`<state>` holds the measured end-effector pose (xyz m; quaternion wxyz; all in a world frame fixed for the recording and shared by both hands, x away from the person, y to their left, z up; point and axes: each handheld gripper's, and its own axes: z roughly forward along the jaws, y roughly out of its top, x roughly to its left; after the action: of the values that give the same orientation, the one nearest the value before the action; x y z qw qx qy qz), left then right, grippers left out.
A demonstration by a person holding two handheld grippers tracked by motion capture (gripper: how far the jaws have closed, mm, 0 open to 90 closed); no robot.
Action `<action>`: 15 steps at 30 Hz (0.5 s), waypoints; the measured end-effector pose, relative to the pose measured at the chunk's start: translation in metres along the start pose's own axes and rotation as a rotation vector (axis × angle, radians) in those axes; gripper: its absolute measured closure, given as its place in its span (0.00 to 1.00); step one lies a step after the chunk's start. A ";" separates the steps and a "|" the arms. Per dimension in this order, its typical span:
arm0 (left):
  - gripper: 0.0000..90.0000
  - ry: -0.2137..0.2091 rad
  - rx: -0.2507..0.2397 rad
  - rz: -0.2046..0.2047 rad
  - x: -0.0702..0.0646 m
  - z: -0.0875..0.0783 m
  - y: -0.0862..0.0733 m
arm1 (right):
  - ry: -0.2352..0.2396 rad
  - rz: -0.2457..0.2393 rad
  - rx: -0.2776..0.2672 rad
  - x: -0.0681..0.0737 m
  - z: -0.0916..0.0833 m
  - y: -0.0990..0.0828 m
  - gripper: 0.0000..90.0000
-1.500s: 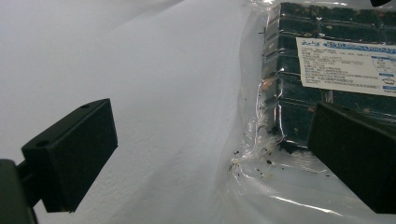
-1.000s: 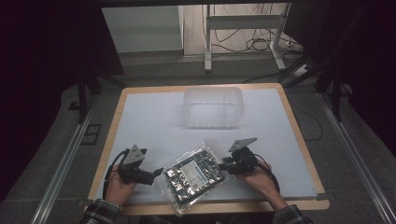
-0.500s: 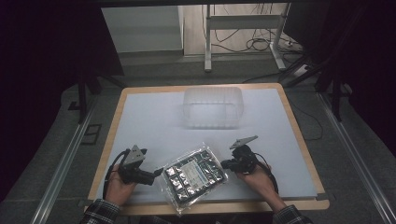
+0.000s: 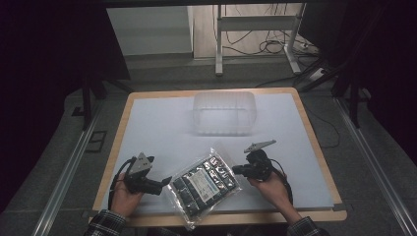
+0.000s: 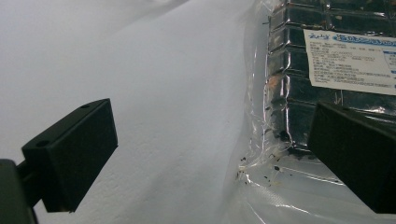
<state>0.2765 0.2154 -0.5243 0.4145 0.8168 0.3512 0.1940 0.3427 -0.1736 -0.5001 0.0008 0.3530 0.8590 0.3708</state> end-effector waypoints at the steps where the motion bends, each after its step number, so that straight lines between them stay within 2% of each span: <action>1: 0.02 0.001 -0.001 0.000 0.000 0.000 0.000 | 0.003 -0.004 -0.008 0.001 -0.002 0.001 0.99; 4: 0.02 0.002 0.001 0.005 -0.001 0.000 0.000 | 0.014 -0.006 -0.025 0.005 -0.009 0.005 0.99; 9: 0.02 0.008 0.004 0.007 -0.002 0.000 0.001 | 0.024 -0.037 -0.040 0.010 -0.023 0.013 0.99; 11: 0.02 0.009 0.001 0.004 -0.002 0.000 0.001 | 0.034 -0.030 -0.048 0.011 -0.028 0.017 0.99; 15: 0.02 0.011 -0.007 0.005 -0.002 -0.001 0.001 | 0.054 -0.044 -0.065 0.015 -0.037 0.024 0.99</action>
<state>0.2749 0.2142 -0.5226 0.4148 0.8151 0.3509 0.2009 0.3369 -0.1763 -0.4542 -0.0028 0.3234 0.8539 0.4078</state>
